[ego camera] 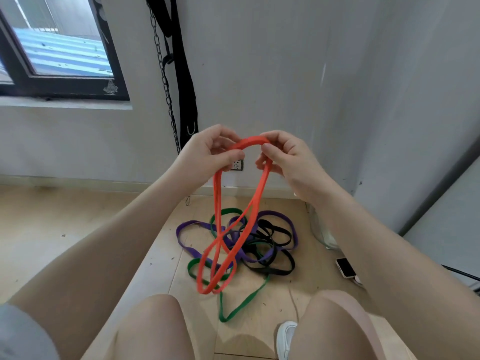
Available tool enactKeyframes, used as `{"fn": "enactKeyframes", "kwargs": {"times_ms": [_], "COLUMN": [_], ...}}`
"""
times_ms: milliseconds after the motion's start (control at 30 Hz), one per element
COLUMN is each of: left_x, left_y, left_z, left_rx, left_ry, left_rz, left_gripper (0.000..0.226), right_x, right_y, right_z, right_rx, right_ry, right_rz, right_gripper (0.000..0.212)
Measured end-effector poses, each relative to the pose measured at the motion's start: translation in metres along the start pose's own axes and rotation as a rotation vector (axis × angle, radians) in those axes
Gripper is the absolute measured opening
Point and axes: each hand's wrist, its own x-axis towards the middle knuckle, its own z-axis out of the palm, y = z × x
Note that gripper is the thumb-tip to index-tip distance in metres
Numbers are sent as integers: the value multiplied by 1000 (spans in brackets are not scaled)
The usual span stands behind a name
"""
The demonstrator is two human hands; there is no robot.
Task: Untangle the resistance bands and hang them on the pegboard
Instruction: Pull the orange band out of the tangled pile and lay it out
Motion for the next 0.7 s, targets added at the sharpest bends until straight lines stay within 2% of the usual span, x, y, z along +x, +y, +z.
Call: {"fn": "enactKeyframes", "kwargs": {"times_ms": [133, 200, 333, 433, 567, 700], "left_x": [-20, -30, -35, -27, -14, -7], "left_y": [-32, -49, -56, -37, -7, -1], "left_z": [1, -1, 0, 4, 7, 13], "left_rx": [20, 49, 84, 49, 54, 156], "left_ry": [-199, -212, -125, 10, 45, 20], "left_rz": [-201, -266, -236, -135, -18, -2], "left_gripper": [25, 21, 19, 19, 17, 17], "right_x": [-2, -5, -9, -9, -15, -26], "right_y": [0, 6, 20, 26, 28, 23], "right_z": [5, 3, -7, -15, -25, -28], "right_rx": [64, 108, 221, 151, -51, -115], "right_ry": [101, 166, 285, 351, 281, 75], "right_rz": [43, 99, 196, 219, 241, 185], "right_gripper": [22, 21, 24, 23, 24, 39]}}
